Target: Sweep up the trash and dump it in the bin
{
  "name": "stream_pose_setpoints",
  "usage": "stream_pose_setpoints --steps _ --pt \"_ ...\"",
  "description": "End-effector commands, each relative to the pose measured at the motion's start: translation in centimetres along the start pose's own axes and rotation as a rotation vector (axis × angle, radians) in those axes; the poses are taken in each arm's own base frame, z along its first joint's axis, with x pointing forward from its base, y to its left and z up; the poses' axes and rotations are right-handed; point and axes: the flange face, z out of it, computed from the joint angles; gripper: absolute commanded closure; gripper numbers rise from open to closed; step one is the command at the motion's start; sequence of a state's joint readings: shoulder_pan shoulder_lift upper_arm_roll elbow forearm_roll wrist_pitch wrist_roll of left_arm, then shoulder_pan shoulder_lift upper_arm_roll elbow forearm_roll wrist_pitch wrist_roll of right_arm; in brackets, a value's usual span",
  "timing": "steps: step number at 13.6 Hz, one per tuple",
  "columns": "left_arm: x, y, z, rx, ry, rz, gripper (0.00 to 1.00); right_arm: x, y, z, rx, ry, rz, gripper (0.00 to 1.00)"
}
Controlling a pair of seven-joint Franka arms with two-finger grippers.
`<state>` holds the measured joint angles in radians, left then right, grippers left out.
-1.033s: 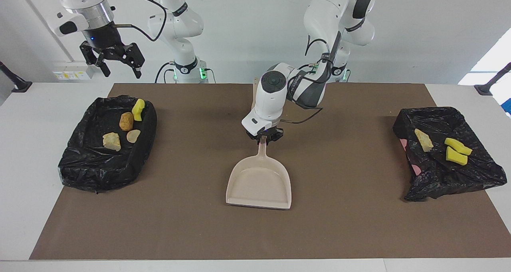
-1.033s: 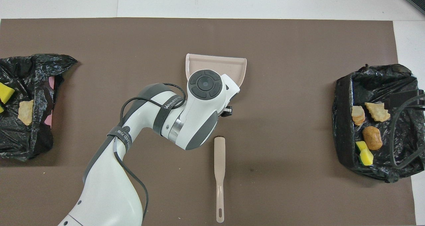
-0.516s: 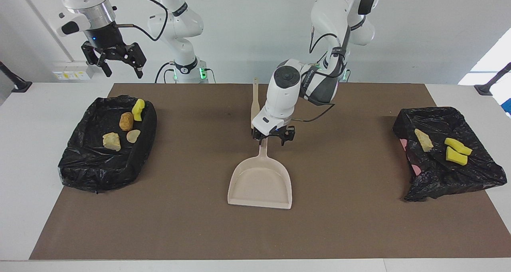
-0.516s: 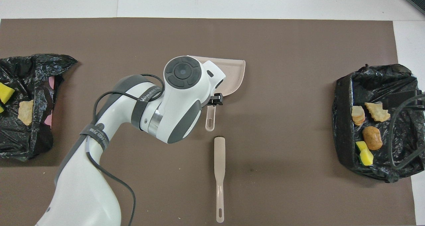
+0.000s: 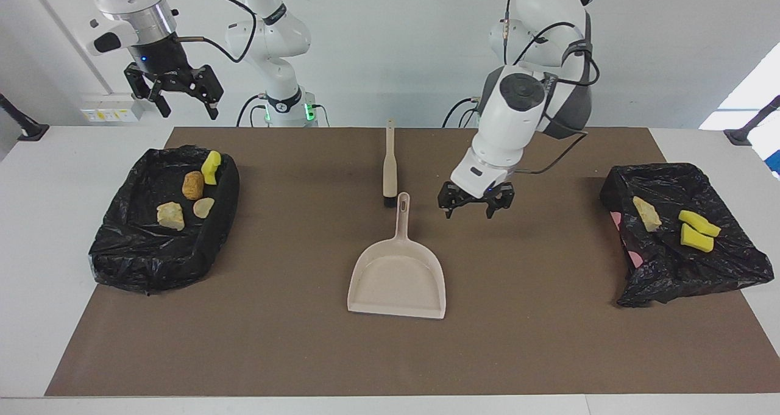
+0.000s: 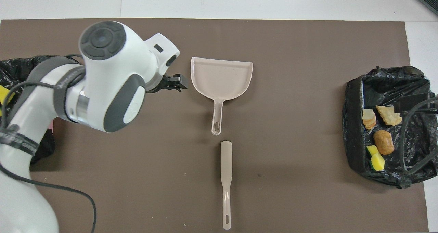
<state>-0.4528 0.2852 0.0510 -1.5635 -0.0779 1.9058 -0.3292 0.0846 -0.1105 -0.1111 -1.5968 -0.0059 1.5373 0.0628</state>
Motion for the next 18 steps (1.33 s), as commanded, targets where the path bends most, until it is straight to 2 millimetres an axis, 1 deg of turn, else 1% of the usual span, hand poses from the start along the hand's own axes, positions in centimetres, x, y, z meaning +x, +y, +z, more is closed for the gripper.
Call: stream_pose_setpoints --steps 1,5,6,8,10,11,12,13,14,15,16,17,18 --pt "-0.3 -5.7 -4.0 0.008 -0.009 0.048 0.0 -0.3 -0.1 -0.2 0.023 0.015 0.013 0.0" --pt "-1.0 -13.6 -7.7 0.007 -0.042 0.111 0.0 -0.3 0.0 -0.3 0.023 0.016 0.014 0.0" --pt "-1.7 -15.3 -9.0 0.005 -0.043 0.112 0.0 -0.3 -0.1 -0.2 0.023 0.015 0.014 0.0" --pt "-2.8 -20.0 -11.0 -0.004 -0.057 0.129 0.0 -0.3 -0.1 -0.2 0.023 0.015 0.014 0.0" --pt "-3.9 -23.1 -12.8 -0.022 -0.058 0.107 0.0 -0.3 0.0 -0.3 0.024 0.016 0.014 0.0" --pt "-4.3 -23.6 -13.1 -0.021 -0.066 0.095 0.0 -0.3 0.1 -0.2 0.016 0.014 0.018 0.0" --pt "-4.5 -23.3 -13.3 -0.015 -0.069 0.098 0.0 -0.4 0.2 -0.1 0.012 0.005 0.018 0.0" --pt "-4.5 -22.8 -13.2 0.001 -0.074 0.112 0.0 -0.6 0.5 -0.3 0.009 -0.001 0.018 0.0" --pt "-4.8 -22.6 -13.6 0.012 -0.079 0.121 0.0 -0.9 0.4 -0.7 0.006 -0.004 0.013 0.0" --pt "-5.4 -22.6 -14.1 0.012 -0.092 0.127 0.0 -0.9 0.4 -1.4 0.005 0.005 0.013 0.0" --pt "-6.3 -22.5 -14.7 0.01 -0.111 0.13 0.0 -0.8 0.5 -1.5 0.005 0.002 0.013 0.0" --pt "-6.9 -22.5 -15.0 0.009 -0.12 0.13 0.0 -0.9 0.4 -1.6 0.009 0.004 0.011 0.0" --pt "-7.5 -22.5 -14.8 0.008 -0.12 0.128 0.0 -1.1 0.4 -1.5 0.009 -0.001 0.013 0.0"
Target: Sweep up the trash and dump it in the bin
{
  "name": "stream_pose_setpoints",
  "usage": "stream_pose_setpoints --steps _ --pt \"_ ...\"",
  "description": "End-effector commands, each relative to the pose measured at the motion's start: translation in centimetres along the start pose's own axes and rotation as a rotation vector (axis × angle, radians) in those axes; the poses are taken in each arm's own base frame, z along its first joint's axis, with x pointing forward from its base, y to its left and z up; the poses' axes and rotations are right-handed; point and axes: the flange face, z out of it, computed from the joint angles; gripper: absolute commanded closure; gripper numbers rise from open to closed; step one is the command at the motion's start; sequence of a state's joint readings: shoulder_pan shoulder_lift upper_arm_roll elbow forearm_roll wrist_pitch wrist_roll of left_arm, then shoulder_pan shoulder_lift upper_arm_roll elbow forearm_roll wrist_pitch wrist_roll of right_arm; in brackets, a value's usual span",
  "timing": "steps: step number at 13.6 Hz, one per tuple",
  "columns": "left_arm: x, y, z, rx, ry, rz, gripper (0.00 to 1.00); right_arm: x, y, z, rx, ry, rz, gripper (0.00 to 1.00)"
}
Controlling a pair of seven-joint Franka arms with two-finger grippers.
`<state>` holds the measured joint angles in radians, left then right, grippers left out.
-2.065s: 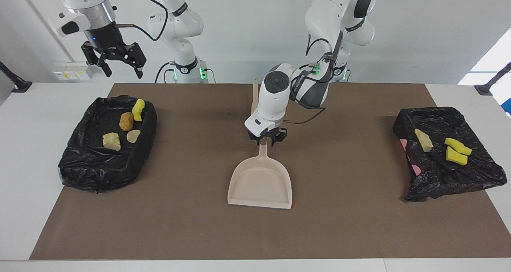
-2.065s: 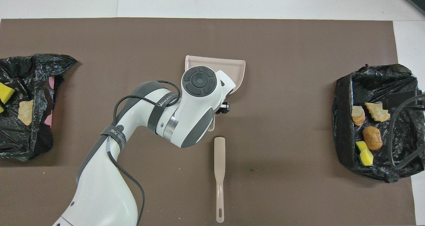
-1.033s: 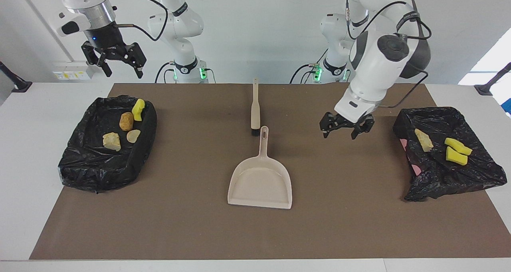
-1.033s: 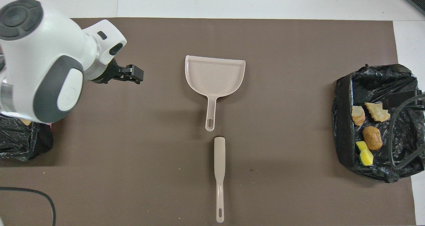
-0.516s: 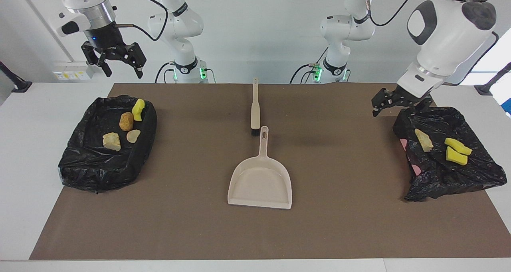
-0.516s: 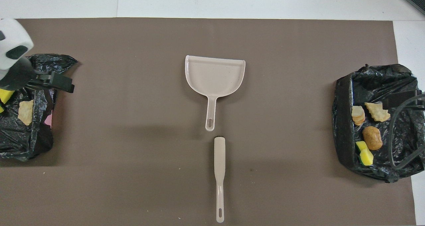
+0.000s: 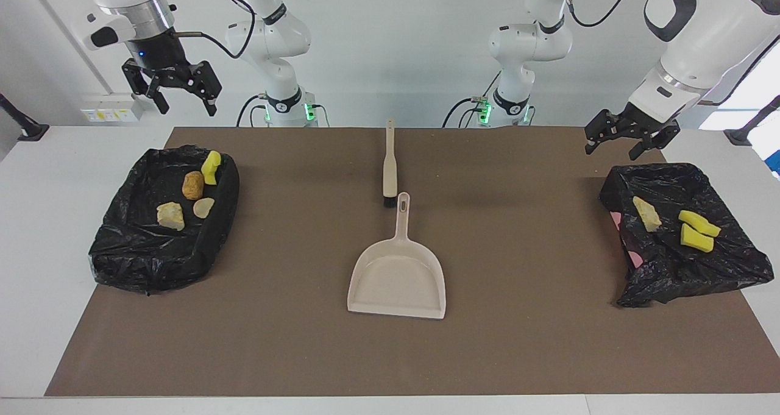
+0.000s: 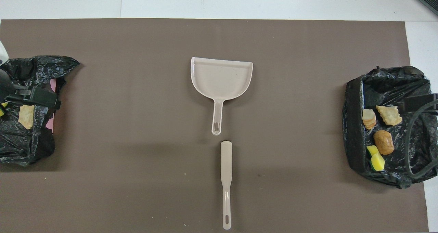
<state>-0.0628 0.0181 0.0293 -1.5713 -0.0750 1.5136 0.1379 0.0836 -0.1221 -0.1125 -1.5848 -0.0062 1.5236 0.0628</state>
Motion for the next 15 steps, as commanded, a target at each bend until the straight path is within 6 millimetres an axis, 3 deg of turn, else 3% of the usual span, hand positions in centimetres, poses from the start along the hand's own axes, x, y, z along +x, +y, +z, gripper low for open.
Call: stream_pose_setpoints --steps 1,15 --pt "-2.91 0.21 0.04 0.015 -0.002 0.01 0.0 -0.72 -0.1 -0.45 0.009 -0.016 0.004 0.0" --pt "-3.23 0.35 -0.36 0.062 0.007 0.05 0.0 -0.63 -0.2 -0.43 0.016 -0.016 0.005 0.0"
